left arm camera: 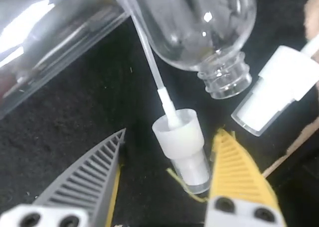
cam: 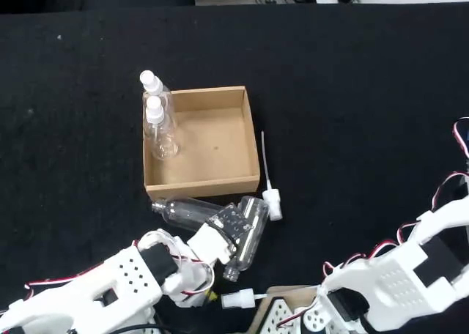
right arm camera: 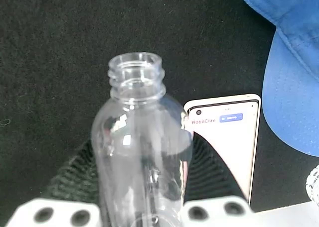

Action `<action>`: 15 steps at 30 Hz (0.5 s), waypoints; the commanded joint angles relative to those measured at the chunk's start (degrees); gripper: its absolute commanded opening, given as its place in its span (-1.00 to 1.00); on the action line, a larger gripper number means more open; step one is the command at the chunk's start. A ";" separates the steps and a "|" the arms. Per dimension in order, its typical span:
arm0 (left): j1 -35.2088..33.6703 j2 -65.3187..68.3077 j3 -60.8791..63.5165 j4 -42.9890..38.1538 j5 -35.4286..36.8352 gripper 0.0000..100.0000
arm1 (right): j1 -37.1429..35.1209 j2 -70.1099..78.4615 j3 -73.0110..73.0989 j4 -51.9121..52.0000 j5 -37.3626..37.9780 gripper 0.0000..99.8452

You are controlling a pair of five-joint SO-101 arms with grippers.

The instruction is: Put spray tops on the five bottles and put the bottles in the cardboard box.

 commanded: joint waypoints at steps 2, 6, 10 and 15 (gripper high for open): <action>-1.01 -0.26 -1.19 -0.26 -0.70 -0.76 | 0.18 -0.22 -3.82 0.09 -0.18 -0.98; -1.01 -0.26 -2.24 0.26 -0.70 -0.77 | 0.18 -0.22 -3.82 0.00 -0.18 -0.98; -1.19 -0.26 -2.77 1.14 -0.88 -0.77 | 0.18 -0.22 -3.82 0.00 -0.18 -0.98; -10.42 -0.35 -9.63 9.58 -11.25 -0.77 | 0.09 -0.22 -3.82 0.00 -0.18 -0.98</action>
